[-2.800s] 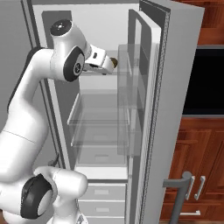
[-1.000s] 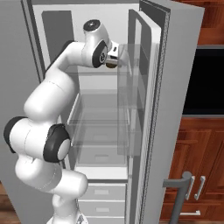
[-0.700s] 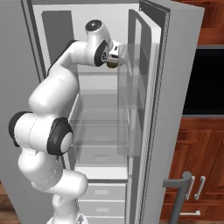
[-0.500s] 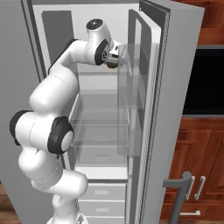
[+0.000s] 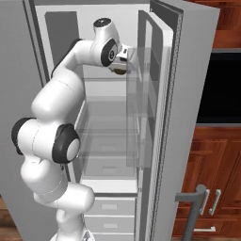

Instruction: Open the fridge, remove the kiwi, cucumber, and chicken drumstick, and place them on any counter.

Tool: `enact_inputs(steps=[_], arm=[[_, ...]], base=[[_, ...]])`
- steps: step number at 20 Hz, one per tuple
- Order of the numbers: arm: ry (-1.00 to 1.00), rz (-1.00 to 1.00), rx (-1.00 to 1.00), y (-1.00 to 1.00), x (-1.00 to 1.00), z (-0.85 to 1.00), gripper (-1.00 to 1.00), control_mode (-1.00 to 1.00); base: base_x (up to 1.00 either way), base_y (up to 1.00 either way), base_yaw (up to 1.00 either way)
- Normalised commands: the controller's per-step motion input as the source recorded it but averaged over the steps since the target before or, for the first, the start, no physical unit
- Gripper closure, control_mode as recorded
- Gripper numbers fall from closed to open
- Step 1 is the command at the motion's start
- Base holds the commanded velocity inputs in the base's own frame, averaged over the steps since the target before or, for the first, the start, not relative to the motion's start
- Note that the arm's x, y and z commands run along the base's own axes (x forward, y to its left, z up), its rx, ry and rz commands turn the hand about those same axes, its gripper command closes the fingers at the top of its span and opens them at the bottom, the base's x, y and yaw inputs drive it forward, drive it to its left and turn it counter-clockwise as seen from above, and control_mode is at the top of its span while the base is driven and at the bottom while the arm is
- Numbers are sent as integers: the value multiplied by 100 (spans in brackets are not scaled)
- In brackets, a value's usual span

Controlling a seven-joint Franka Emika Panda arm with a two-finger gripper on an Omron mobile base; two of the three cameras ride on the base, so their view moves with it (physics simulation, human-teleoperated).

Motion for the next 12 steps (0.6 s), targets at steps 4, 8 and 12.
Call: enact_inputs(steps=[4, 8, 12], arm=[[3, 0, 0, 0, 0, -8, 100, -100], [0, 0, 0, 0, 0, 0, 100, -100], [0, 0, 0, 0, -21, -25, 100, -100]], base=[[0, 0, 0], [0, 0, 0], [0, 0, 0]])
